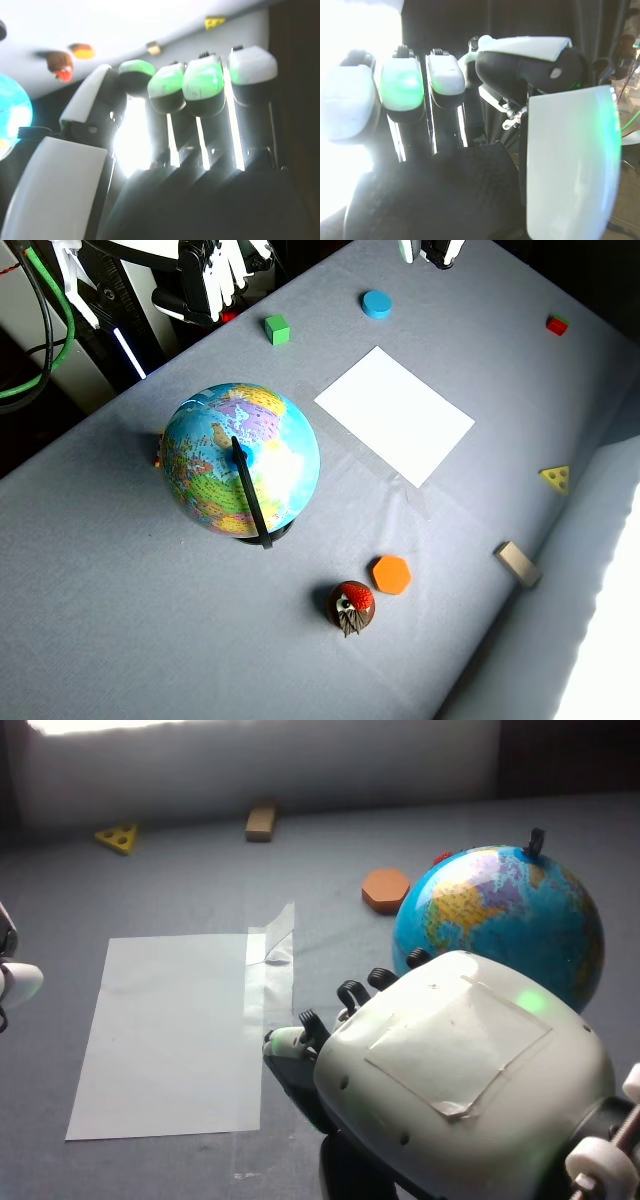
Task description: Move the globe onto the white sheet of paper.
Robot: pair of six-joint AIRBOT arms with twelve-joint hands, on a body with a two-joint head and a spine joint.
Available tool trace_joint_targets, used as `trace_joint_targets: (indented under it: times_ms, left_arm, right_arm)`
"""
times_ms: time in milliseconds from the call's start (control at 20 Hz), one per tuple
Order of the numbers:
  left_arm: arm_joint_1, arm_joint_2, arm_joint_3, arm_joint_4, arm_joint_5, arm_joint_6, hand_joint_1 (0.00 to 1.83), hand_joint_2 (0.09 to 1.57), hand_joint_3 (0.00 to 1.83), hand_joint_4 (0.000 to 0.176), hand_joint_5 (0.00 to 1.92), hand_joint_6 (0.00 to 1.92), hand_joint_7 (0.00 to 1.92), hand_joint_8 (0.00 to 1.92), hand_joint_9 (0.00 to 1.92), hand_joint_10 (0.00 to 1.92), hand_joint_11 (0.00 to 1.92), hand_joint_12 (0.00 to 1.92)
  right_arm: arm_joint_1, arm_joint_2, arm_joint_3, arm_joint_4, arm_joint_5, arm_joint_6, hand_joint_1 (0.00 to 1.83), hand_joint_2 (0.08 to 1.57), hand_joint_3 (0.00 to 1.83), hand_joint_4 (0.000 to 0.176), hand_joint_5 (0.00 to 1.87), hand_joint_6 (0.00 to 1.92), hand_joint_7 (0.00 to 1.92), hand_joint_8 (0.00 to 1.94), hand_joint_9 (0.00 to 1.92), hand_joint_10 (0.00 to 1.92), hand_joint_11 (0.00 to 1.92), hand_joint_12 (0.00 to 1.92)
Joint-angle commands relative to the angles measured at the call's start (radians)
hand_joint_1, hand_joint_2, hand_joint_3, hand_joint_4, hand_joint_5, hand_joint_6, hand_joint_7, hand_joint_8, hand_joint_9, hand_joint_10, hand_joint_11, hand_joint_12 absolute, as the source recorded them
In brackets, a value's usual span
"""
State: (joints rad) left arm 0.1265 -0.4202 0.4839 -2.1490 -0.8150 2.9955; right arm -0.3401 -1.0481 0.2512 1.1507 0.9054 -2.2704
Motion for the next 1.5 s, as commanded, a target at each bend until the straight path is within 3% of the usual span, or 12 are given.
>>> trace_joint_targets:
  times_ms: [0,100,250,400,600,750,800,950,1000,1100,1250,1450]
  left_arm:
    - [-0.009,0.005,-0.001,0.06,0.018,0.003,0.02,1.16,0.15,0.018,0.14,0.07,0.12,0.05,0.09,0.07,0.0,0.15]
    - [-0.006,0.005,0.001,0.062,0.024,0.003,0.02,1.16,0.15,0.018,0.14,0.07,0.12,0.05,0.09,0.07,0.0,0.15]
    - [-0.001,0.007,0.005,0.072,0.044,0.003,0.01,1.22,0.03,0.017,0.15,0.01,0.12,0.0,0.09,0.01,0.0,0.1]
    - [0.014,0.011,0.014,0.11,0.079,0.003,0.0,1.23,0.02,0.017,0.13,0.0,0.12,0.0,0.09,0.01,0.0,0.09]
    - [0.079,0.017,0.039,0.154,0.131,0.003,0.0,1.23,0.02,0.016,0.13,0.0,0.12,0.0,0.09,0.0,0.0,0.08]
    - [0.178,0.014,0.07,0.18,0.219,-0.027,0.0,1.23,0.01,0.016,0.13,0.0,0.11,0.0,0.08,0.0,0.0,0.06]
    - [0.216,0.011,0.077,0.212,0.246,-0.074,0.0,1.23,0.01,0.016,0.13,0.0,0.11,0.0,0.08,0.0,0.0,0.04]
    - [0.404,-0.033,0.1,0.429,0.31,-0.402,0.0,1.23,0.01,0.016,0.12,0.0,0.11,0.0,0.08,0.0,0.0,0.04]
    - [0.45,-0.051,0.103,0.493,0.311,-0.491,0.0,1.23,0.0,0.016,0.12,0.0,0.11,0.0,0.08,0.0,0.0,0.04]
    - [0.519,-0.087,0.103,0.613,0.296,-0.652,0.0,1.23,0.0,0.016,0.12,0.0,0.11,0.0,0.08,0.0,0.0,0.03]
    - [0.638,-0.159,0.091,0.844,0.192,-0.958,0.0,1.23,0.0,0.016,0.12,0.0,0.11,0.0,0.08,0.0,0.0,0.03]
    - [0.743,-0.239,0.059,0.934,0.024,-1.089,0.0,1.23,0.0,0.014,0.12,0.0,0.11,0.0,0.08,0.0,0.0,0.03]
  right_arm:
    - [0.007,0.006,-0.008,-0.082,0.032,0.006,0.03,1.03,0.24,0.0,0.17,0.24,0.17,0.09,0.09,0.23,0.0,0.43]
    - [0.005,0.007,-0.008,-0.082,0.031,0.007,0.03,1.03,0.24,0.0,0.17,0.24,0.17,0.09,0.09,0.23,0.0,0.43]
    - [0.001,0.014,-0.008,-0.082,0.017,0.007,0.02,1.15,0.02,0.0,0.26,0.04,0.21,0.0,0.16,0.07,0.0,0.41]
    - [-0.013,0.054,-0.008,-0.109,-0.057,0.059,0.04,1.15,0.01,0.0,0.26,0.03,0.21,0.0,0.16,0.05,0.0,0.41]
    - [-0.102,0.168,0.008,-0.404,-0.243,0.322,0.06,1.14,0.0,0.0,0.26,0.02,0.21,0.0,0.17,0.05,0.0,0.41]
    - [-0.183,0.254,0.071,-0.837,-0.347,0.76,0.06,1.14,0.0,0.0,0.24,0.01,0.21,0.0,0.17,0.05,0.0,0.41]
    - [-0.201,0.262,0.088,-0.912,-0.347,0.812,0.05,1.14,0.0,0.0,0.24,0.01,0.21,0.0,0.17,0.04,0.0,0.41]
    - [-0.305,0.289,0.184,-1.337,-0.302,1.19,0.06,1.13,0.0,0.0,0.25,0.01,0.2,0.0,0.17,0.04,0.0,0.41]
    - [-0.33,0.296,0.206,-1.428,-0.273,1.268,0.06,1.13,0.0,0.0,0.25,0.01,0.2,0.0,0.17,0.04,0.0,0.41]
    - [-0.367,0.304,0.238,-1.501,-0.248,1.304,0.06,1.13,0.0,0.0,0.25,0.01,0.2,0.0,0.17,0.04,0.0,0.41]
    - [-0.423,0.303,0.308,-1.558,-0.202,1.354,0.07,1.13,0.0,0.0,0.25,0.01,0.2,0.0,0.17,0.04,0.0,0.41]
    - [-0.48,0.3,0.402,-1.667,-0.113,1.464,0.07,1.13,0.0,0.0,0.23,0.0,0.19,0.0,0.17,0.03,0.0,0.39]
